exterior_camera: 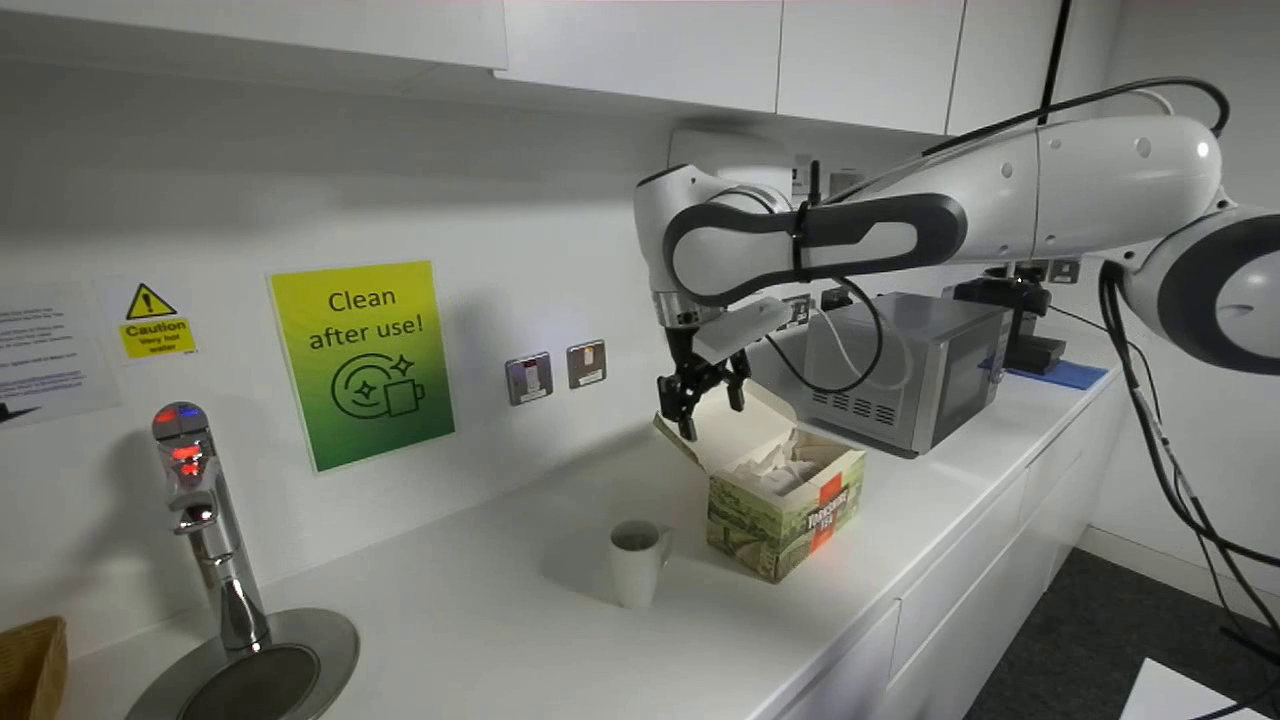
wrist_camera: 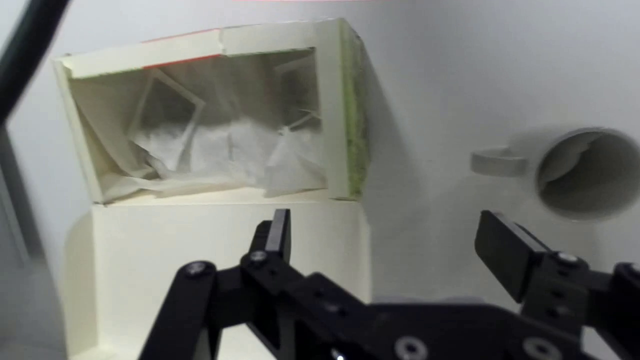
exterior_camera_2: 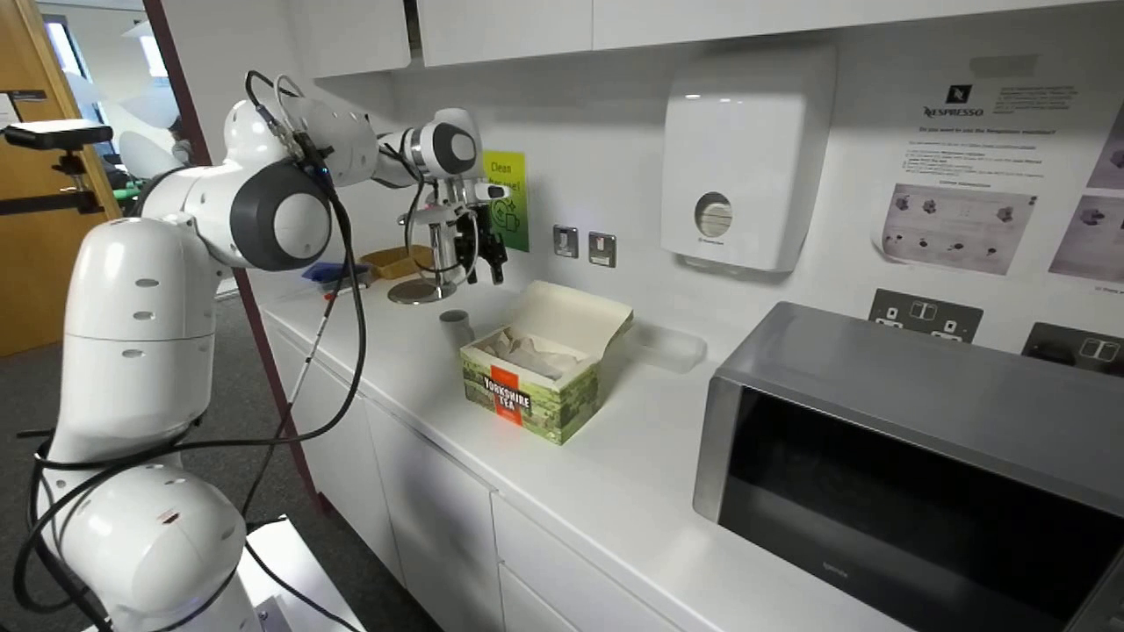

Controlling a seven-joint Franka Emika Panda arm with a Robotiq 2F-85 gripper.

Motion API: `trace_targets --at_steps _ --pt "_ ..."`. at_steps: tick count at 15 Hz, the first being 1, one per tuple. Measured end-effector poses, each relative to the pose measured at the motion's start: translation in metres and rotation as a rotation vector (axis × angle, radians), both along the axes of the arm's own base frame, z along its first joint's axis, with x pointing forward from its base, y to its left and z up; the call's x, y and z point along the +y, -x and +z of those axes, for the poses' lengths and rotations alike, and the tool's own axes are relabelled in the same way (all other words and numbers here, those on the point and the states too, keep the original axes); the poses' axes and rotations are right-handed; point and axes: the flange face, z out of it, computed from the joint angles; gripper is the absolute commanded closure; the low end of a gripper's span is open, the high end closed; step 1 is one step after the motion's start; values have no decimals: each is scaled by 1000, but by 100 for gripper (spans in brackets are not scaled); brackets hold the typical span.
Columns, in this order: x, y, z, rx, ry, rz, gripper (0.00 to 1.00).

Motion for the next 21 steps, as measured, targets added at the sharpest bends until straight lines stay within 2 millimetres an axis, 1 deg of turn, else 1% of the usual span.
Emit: trace_targets --at_steps 2,4,5,7,8,10,12,17,21 --pt "-49 -2 -3 18 13 -77 0" --pt "-88 -1 -8 40 13 -139 0" --pt "-103 0 -12 53 10 -166 0" --pt "-124 4 -21 78 2 -204 0" --pt "-130 6 -25 91 -1 -215 0" --pt "-135 10 -32 109 -3 -225 0" --pt "-135 13 -34 118 -2 -226 0" --pt "-134 12 -41 127 1 -224 0" --pt "-134 11 -41 128 1 -224 0"
